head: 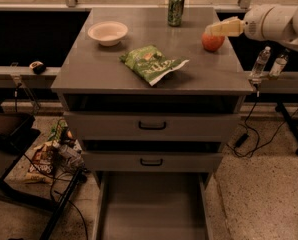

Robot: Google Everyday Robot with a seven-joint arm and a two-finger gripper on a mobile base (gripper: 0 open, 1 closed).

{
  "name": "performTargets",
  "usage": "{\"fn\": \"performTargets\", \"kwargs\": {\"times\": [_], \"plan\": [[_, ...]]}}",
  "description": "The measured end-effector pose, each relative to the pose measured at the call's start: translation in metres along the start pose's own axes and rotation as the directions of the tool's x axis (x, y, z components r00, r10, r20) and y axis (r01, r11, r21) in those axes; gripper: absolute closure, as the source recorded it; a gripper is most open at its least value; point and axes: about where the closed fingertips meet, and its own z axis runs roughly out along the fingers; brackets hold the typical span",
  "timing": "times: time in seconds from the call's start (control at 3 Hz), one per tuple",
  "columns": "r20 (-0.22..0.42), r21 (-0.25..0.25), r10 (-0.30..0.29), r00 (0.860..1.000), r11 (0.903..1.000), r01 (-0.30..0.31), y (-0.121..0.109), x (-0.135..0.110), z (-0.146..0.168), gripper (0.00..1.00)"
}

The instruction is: Place apple into bottom drawer

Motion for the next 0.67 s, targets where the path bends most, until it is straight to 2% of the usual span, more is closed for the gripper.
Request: {"fn": "performTargets", "kwargs": {"times": [0.67], "plan": [[-0.076, 0.057, 0.035, 0.996, 0.9979, -0.031, -0.004, 0.030, 0.059, 0.00]]}}
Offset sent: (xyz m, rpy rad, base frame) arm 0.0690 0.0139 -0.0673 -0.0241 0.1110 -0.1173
